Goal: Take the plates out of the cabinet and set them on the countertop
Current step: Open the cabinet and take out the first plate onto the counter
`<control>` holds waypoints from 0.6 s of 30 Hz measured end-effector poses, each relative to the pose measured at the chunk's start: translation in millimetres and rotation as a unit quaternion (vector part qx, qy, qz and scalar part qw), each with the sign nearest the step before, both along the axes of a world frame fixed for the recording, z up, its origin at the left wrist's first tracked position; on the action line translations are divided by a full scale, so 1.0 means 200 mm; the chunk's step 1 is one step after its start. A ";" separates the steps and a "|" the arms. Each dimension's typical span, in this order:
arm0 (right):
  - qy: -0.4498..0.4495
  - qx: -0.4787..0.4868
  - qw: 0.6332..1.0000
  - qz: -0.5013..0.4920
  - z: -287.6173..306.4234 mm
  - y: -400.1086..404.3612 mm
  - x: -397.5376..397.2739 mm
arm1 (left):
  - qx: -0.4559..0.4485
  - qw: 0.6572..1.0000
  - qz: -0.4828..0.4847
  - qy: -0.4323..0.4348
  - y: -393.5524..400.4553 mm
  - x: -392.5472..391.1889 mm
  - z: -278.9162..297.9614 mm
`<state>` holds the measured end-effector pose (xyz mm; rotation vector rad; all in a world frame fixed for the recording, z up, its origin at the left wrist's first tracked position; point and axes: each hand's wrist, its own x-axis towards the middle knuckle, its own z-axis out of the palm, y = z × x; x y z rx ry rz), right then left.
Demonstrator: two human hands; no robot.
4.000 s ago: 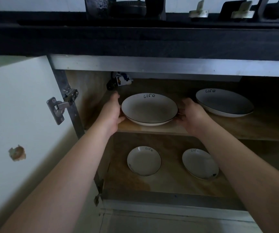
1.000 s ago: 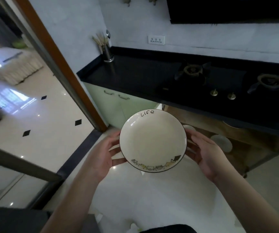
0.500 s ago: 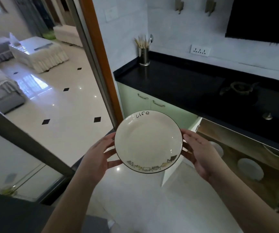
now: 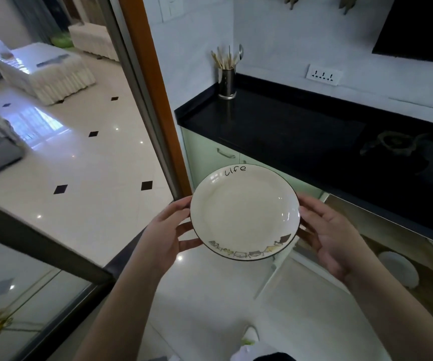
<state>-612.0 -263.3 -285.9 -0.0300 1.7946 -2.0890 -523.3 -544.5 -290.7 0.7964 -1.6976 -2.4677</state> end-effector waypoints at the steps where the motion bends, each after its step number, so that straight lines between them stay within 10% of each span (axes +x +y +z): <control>1: 0.004 -0.001 1.000 0.006 0.00 -0.01 -0.05 | -0.002 1.000 0.004 -0.003 -0.01 -0.05 0.00; 18: -0.015 -0.026 0.998 0.052 -0.01 -0.57 -0.77 | -0.041 0.998 0.041 0.015 -0.50 -0.61 0.09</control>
